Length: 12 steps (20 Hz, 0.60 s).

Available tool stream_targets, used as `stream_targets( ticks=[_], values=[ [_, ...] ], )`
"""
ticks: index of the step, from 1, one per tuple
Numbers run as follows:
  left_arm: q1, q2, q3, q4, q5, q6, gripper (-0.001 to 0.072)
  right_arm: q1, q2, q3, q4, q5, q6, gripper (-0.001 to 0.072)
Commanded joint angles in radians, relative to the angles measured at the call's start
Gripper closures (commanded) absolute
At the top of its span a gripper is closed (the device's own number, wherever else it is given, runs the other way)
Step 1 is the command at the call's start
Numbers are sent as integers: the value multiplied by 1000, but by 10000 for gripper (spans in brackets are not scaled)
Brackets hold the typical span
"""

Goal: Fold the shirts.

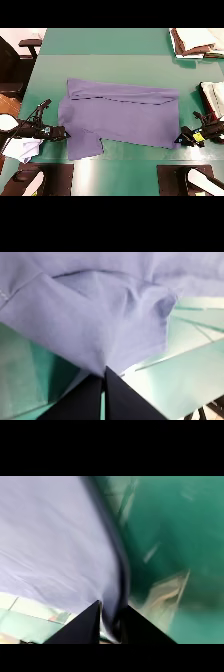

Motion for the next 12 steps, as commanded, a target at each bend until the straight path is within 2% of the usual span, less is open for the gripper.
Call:
stream_targets(
  ticks=[1, 5, 9, 12],
  values=[
    [0, 4, 1, 8, -73, -2, 689, 63, 40, 29, -10, 11, 1, 694],
    [0, 106, 2, 26, -151, -71, 689, 66, 168, 83, -122, 129, 1, 695],
    [0, 194, 45, -37, -278, -132, 689, 66, 307, 184, -211, 198, 2, 696],
    [0, 162, 104, -50, -193, -104, 689, 95, 276, 278, -209, 177, 6, 696]
  ],
)
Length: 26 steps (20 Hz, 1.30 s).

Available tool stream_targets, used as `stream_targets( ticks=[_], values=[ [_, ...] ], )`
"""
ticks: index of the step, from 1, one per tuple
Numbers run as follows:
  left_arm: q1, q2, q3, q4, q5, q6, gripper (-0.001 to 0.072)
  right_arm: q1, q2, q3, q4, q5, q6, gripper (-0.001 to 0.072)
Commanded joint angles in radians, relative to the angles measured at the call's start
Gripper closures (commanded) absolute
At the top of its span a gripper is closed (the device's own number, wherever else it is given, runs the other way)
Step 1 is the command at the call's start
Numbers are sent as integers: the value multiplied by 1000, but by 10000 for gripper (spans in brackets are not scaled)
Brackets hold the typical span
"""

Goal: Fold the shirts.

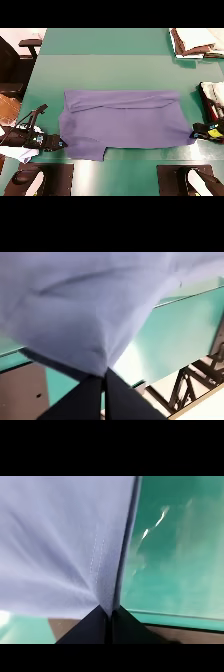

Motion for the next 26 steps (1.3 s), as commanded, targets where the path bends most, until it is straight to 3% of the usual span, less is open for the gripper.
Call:
stream_targets(
  ticks=[1, 10, 16, 17, 18, 19, 20, 21, 22, 23, 24, 25, 26],
  values=[
    [0, -31, 56, -22, 82, 22, 689, 47, -37, 113, -28, -7, 5, 696],
    [0, -665, 407, -19, 485, 281, 686, 161, -543, 550, -10, -155, 19, 696],
    [0, -947, 551, -92, 576, 299, 683, 142, -795, 763, 190, -191, 18, 691],
    [0, -956, 553, -100, 593, 299, 652, 140, -827, 789, 218, -191, 18, 612],
    [0, -956, 553, -103, 615, 288, 388, 136, -850, 811, 243, -190, 10, 449],
    [0, -956, 555, -114, 623, 259, 203, 126, -866, 829, 280, -182, -21, 362],
    [2, -956, 566, -116, 604, 238, 193, 112, -868, 834, 317, -177, -49, 360],
    [2, -954, 583, -116, 565, 239, 194, 92, -859, 832, 341, -163, -81, 316],
    [2, -953, 605, -114, 509, 240, 259, 68, -843, 822, 335, -151, -95, 297],
    [1, -953, 623, -115, 456, 245, 438, 34, -819, 794, 335, -138, -108, 296],
    [0, -953, 631, -119, 415, 257, 614, -3, -796, 755, 338, -135, -116, 240],
    [0, -953, 631, -125, 399, 277, 685, -44, -773, 704, 339, -136, -118, 152],
    [0, -953, 631, -126, 400, 274, 685, -80, -758, 654, 340, -139, -133, 113]
  ],
)
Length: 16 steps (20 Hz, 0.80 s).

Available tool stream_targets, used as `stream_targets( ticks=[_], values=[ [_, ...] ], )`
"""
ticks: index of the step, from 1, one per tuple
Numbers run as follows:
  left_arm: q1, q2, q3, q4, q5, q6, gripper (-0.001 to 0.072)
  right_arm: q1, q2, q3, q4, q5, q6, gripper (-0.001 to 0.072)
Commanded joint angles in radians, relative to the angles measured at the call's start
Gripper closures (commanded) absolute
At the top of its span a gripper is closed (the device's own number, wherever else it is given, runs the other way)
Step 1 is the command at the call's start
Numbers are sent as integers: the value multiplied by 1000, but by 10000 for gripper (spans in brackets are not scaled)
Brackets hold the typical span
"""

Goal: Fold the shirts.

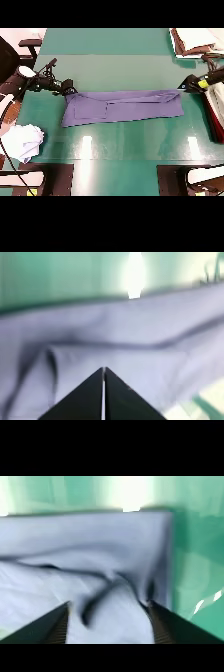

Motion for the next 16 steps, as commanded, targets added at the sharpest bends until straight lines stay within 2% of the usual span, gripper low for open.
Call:
stream_targets(
  ticks=[1, 3, 6, 8, 10, 11, 13, 14, 15, 16],
  values=[
    [0, -5, 19, -21, -64, 14, 685, -122, 40, -130, 27, 14, -64, 113],
    [-13, -5, 19, -51, -58, 13, 685, -175, 28, -205, 32, 13, -92, 114],
    [-97, -5, 19, -51, -20, 5, 685, -195, -21, -271, 124, -2, -151, 118],
    [-169, -6, 19, -47, 37, -55, 685, -172, -60, -271, 185, -15, -169, 121],
    [-237, -10, 19, -47, 107, -97, 686, -129, -92, -252, 216, -27, -180, 167],
    [-270, -12, 19, -47, 145, -102, 686, -105, -106, -236, 217, -32, -180, 221],
    [-332, -16, 20, -48, 249, -130, 686, -54, -129, -206, 216, -29, -180, 404],
    [-356, -19, 25, -47, 288, -137, 687, -37, -130, -194, 217, -29, -180, 561],
    [-378, -35, 45, -47, 302, -148, 687, -27, -124, -179, 218, -28, -180, 684],
    [-395, -56, 73, -47, 296, -151, 687, -21, -109, -159, 220, -25, -180, 695]
  ],
)
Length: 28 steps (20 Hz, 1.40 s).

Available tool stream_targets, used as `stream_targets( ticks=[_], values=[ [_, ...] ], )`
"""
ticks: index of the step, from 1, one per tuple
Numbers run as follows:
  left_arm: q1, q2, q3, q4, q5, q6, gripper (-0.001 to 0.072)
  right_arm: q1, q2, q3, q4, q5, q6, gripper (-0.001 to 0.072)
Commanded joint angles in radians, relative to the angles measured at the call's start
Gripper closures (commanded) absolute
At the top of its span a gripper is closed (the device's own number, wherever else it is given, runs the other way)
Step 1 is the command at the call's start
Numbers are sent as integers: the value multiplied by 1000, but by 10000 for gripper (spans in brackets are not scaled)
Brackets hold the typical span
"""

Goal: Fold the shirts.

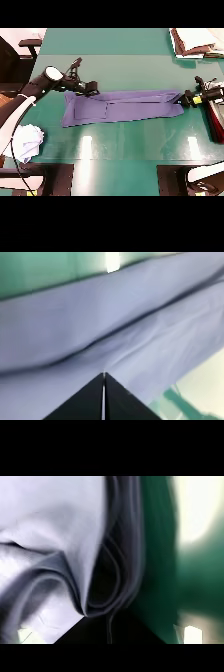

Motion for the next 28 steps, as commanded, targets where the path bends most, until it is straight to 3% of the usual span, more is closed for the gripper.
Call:
stream_targets(
  ticks=[1, 7, 13, 21, 24, 28],
  values=[
    [-83, -54, 68, 2, 73, -35, 687, 37, 24, 58, 36, 19, -5, 695],
    [-207, -270, 276, 6, 64, -35, 687, 95, 241, 174, 220, 77, 23, 696],
    [-243, -400, 369, 18, -9, -62, 687, 286, 375, 297, 226, 63, 83, 696],
    [-243, -405, 370, 64, -41, -60, 686, 502, 379, 416, 227, 13, 127, 696],
    [-203, -391, 433, 82, -126, -42, 686, 563, 379, 416, 227, -26, 127, 695],
    [-57, -205, 485, 187, -190, -42, 686, 714, 364, 416, 227, -126, 127, 695]
  ],
)
